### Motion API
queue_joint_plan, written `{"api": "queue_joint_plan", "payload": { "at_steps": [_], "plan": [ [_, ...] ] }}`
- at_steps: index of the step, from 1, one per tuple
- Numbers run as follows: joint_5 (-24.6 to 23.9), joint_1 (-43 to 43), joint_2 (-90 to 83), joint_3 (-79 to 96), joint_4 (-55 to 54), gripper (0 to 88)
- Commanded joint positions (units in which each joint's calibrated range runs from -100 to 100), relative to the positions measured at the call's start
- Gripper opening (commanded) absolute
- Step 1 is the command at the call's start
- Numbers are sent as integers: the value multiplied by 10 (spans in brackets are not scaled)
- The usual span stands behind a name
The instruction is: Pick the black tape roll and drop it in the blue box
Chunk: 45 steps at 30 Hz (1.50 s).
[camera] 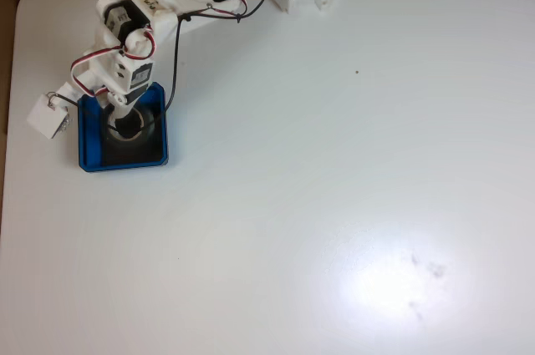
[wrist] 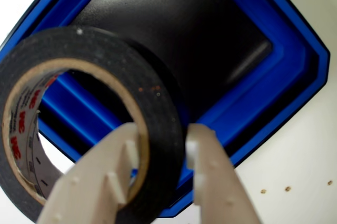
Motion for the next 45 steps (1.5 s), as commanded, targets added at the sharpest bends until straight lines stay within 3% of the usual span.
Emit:
{"api": "queue_joint_plan", "payload": {
  "at_steps": [1, 14, 21, 45],
  "plan": [
    [-1, 8, -1, -34, -4, 10],
    [-1, 35, 14, -32, -5, 10],
    [1, 41, 38, -32, -81, 10],
    [-1, 48, 39, -31, -78, 10]
  ]
}}
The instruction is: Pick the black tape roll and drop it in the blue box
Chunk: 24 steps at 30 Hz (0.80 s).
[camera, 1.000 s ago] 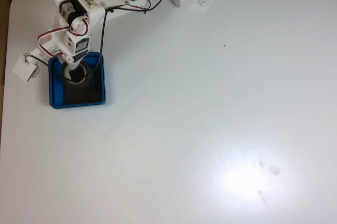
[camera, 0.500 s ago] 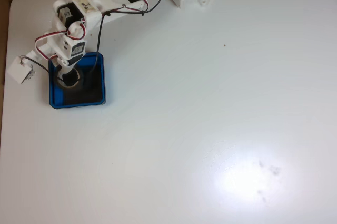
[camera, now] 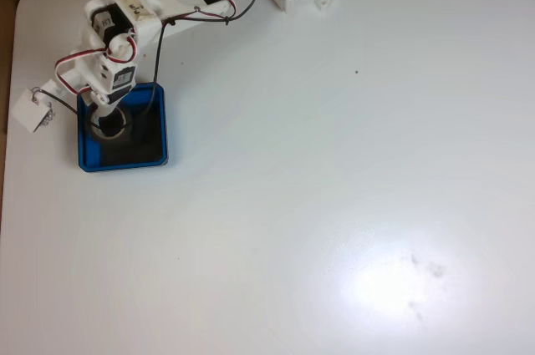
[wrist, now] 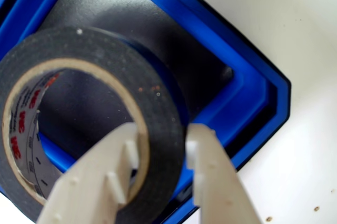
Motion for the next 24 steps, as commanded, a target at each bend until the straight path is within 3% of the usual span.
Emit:
{"api": "queue_joint_plan", "payload": {
  "at_steps": [1, 5, 12, 19, 24],
  "plan": [
    [-1, 6, -10, -31, -11, 10],
    [-1, 6, -12, -31, -11, 27],
    [-1, 16, -14, -30, -11, 168],
    [-1, 18, -25, -6, -21, 171],
    [-1, 16, -120, 114, -22, 171]
  ]
}}
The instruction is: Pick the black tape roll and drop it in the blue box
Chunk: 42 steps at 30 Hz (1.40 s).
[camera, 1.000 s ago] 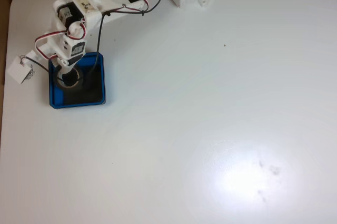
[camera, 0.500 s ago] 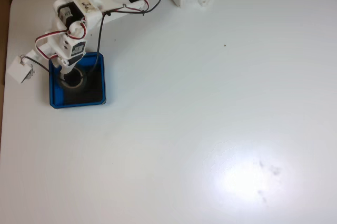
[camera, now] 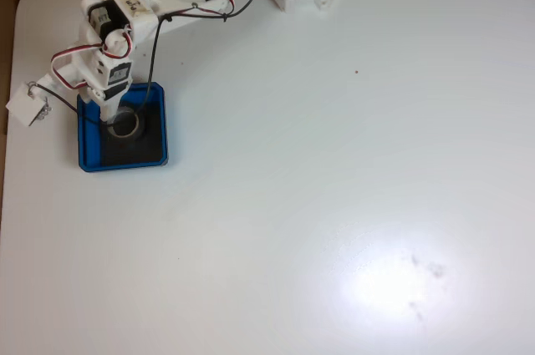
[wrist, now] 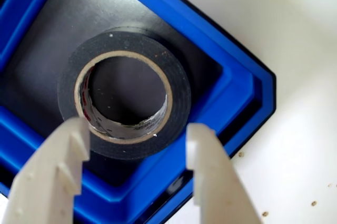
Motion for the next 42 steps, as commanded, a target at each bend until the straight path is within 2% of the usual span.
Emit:
{"api": "queue_joint_plan", "payload": {
  "at_steps": [1, 5, 14, 19, 32, 42],
  "plan": [
    [-1, 2, -120, 101, -15, 171],
    [-1, -4, -251, 305, -93, 171],
    [-1, -50, -574, 889, -447, 171],
    [0, -73, -737, 1138, -576, 171],
    [0, -82, -1113, 1473, -606, 172],
    [4, -83, -1314, 1646, -606, 175]
  ]
}}
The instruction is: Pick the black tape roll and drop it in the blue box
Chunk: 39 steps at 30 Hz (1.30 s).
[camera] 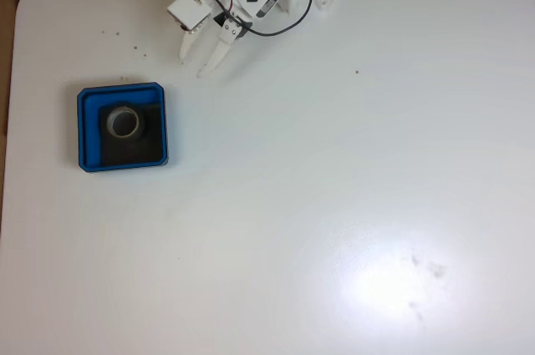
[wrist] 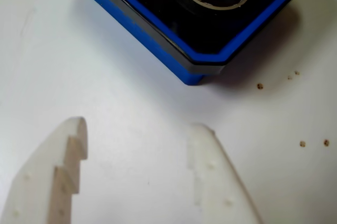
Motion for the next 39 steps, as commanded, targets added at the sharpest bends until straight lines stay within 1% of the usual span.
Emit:
{"api": "queue_joint_plan", "payload": {
  "at_steps": [1, 4, 8, 16, 22, 27, 30, 33, 35, 39],
  "plan": [
    [3, -7, -73, 46, -14, 175],
    [5, -32, -123, 87, -11, 175],
    [6, -77, -141, 88, -7, 175],
    [6, -261, -142, 88, -7, 174],
    [5, -420, -142, 88, -7, 173],
    [2, -519, -141, 88, -7, 172],
    [4, -558, -141, 88, -6, 172],
    [5, -575, -141, 87, -6, 165],
    [5, -576, -141, 87, -6, 147],
    [1, -576, -141, 87, -6, 81]
  ]
}}
